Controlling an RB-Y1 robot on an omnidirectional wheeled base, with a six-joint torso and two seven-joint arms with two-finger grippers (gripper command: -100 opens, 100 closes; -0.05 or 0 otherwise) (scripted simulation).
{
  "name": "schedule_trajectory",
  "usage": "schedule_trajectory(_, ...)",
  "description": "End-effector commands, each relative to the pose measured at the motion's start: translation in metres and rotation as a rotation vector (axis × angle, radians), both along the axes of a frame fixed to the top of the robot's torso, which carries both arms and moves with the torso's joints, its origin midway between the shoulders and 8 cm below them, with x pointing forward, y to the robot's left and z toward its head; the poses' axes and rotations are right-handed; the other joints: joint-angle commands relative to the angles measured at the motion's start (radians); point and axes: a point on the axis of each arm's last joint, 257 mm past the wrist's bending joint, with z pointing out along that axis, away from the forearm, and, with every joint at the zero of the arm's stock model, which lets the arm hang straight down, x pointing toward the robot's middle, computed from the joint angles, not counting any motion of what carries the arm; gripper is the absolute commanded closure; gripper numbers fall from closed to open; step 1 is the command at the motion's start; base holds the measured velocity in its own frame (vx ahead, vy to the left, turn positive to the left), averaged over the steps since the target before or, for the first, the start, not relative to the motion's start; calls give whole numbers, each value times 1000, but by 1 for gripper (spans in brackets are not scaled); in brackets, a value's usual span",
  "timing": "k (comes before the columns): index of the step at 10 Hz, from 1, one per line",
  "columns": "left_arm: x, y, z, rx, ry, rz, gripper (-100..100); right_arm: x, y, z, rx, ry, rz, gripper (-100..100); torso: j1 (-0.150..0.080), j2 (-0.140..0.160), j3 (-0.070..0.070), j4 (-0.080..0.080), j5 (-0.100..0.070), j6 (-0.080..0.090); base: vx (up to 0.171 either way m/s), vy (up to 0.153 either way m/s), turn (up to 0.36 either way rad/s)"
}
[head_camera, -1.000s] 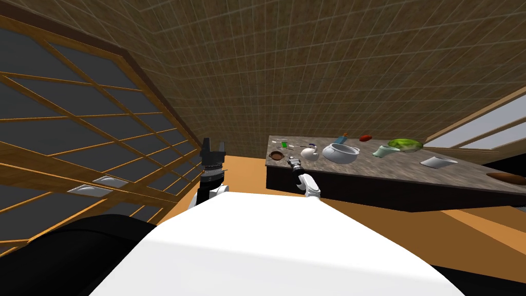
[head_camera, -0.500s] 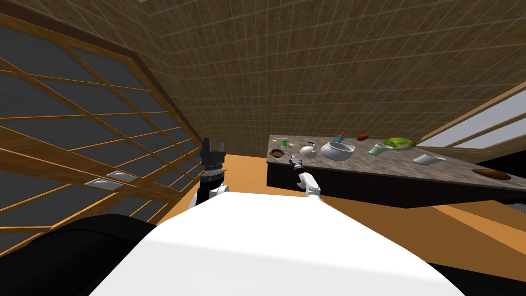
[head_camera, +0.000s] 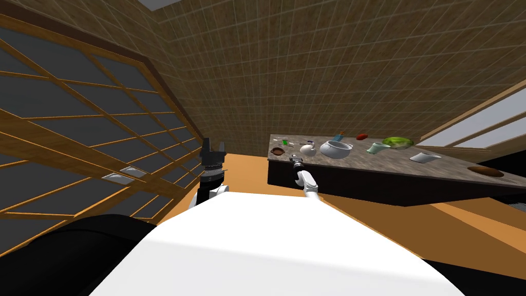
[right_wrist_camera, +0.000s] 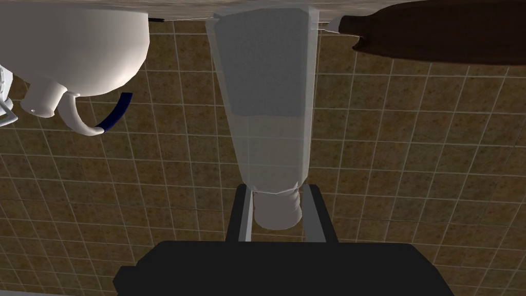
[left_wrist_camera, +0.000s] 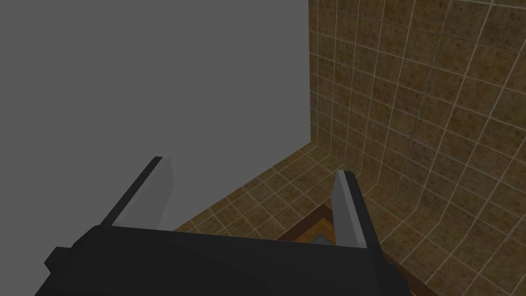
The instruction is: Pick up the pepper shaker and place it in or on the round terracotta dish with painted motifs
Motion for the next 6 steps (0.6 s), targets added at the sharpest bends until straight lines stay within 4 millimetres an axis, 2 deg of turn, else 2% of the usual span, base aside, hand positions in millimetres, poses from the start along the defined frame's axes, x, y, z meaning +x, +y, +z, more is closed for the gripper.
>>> schedule_trajectory(1,0,0,0,0,0,0,0,4,2,2,18,-4,-21,100,0,0,0,0,0,0,-47,49,36)
schedule_trajectory(3,0,0,0,0,0,0,0,9,5,5,25,-6,-35,100,0,-4,-2,0,0,0,1,41,31)
schedule_trajectory(6,0,0,0,0,0,0,0,21,13,12,17,-6,-64,100,1,-8,-4,-1,0,-2,37,53,74)
